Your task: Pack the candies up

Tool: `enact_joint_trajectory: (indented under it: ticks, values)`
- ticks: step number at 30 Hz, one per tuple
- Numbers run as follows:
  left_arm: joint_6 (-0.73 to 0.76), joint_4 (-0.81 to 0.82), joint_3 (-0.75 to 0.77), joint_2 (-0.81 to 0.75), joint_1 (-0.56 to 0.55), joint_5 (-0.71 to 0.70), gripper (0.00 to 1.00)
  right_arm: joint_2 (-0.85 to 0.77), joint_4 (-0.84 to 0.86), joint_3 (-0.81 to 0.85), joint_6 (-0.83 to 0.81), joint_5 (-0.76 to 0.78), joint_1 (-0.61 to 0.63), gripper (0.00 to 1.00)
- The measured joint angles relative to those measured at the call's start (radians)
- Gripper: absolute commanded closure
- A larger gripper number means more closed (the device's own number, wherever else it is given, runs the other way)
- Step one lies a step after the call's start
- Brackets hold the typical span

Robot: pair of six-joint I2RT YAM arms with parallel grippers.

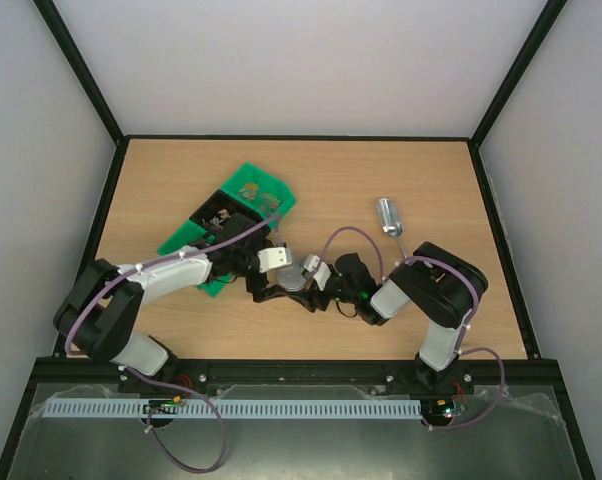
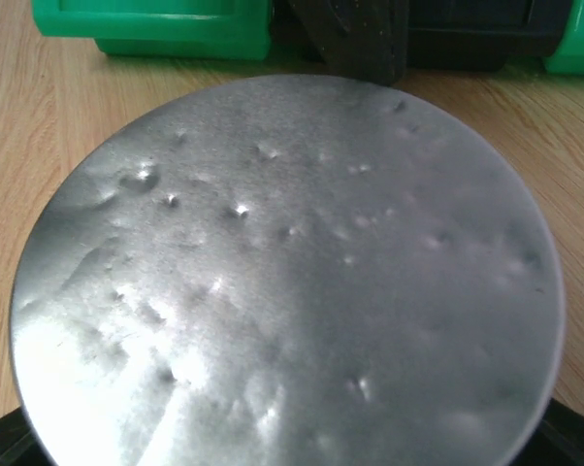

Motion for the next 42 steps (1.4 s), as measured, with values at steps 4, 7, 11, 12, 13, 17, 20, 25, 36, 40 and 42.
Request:
enact_joint_trajectory:
  ticks: [4, 7, 11, 12, 13, 17, 20, 25, 36, 40, 42]
  values:
    - [-0.167, 0.144, -0.047, -0.007, -0.039, -0.075, 0.01, 0.005, 0.004, 0.005, 0.018, 0.022, 0.003, 0.66]
    - [-0.249, 0.217, -0.05, 0.008, -0.056, -0.118, 0.01, 0.007, 0.008, 0.006, 0.026, 0.032, 0.005, 0.66]
    - [-0.291, 0.264, -0.05, 0.03, -0.075, -0.146, 0.01, 0.007, 0.008, 0.007, 0.03, 0.042, 0.005, 0.65]
    - [-0.294, 0.267, -0.049, 0.036, -0.08, -0.15, 0.0, 0.007, 0.008, 0.007, 0.03, 0.043, 0.005, 0.65]
    - [-0.297, 0.269, -0.049, 0.041, -0.082, -0.154, 0.0, 0.007, 0.008, 0.007, 0.03, 0.045, 0.005, 0.65]
    - [-0.298, 0.272, -0.045, 0.048, -0.087, -0.161, 0.01, 0.007, 0.008, 0.007, 0.032, 0.048, 0.005, 0.65]
    - [-0.293, 0.272, -0.044, 0.048, -0.089, -0.167, 0.01, 0.007, 0.008, 0.007, 0.033, 0.049, 0.005, 0.65]
    - [-0.272, 0.274, -0.044, 0.048, -0.091, -0.163, 0.1, 0.007, 0.008, 0.007, 0.033, 0.049, 0.005, 0.65]
    - [-0.204, 0.235, -0.021, 0.055, -0.072, -0.141, 0.21, 0.007, 0.007, 0.007, 0.026, 0.051, 0.005, 0.66]
    - [-0.156, 0.188, 0.004, 0.065, -0.066, -0.114, 0.24, 0.006, 0.005, 0.007, 0.024, 0.042, 0.005, 0.66]
    - [-0.132, 0.167, 0.018, 0.073, -0.063, -0.098, 0.25, 0.005, 0.002, 0.007, 0.023, 0.037, 0.005, 0.65]
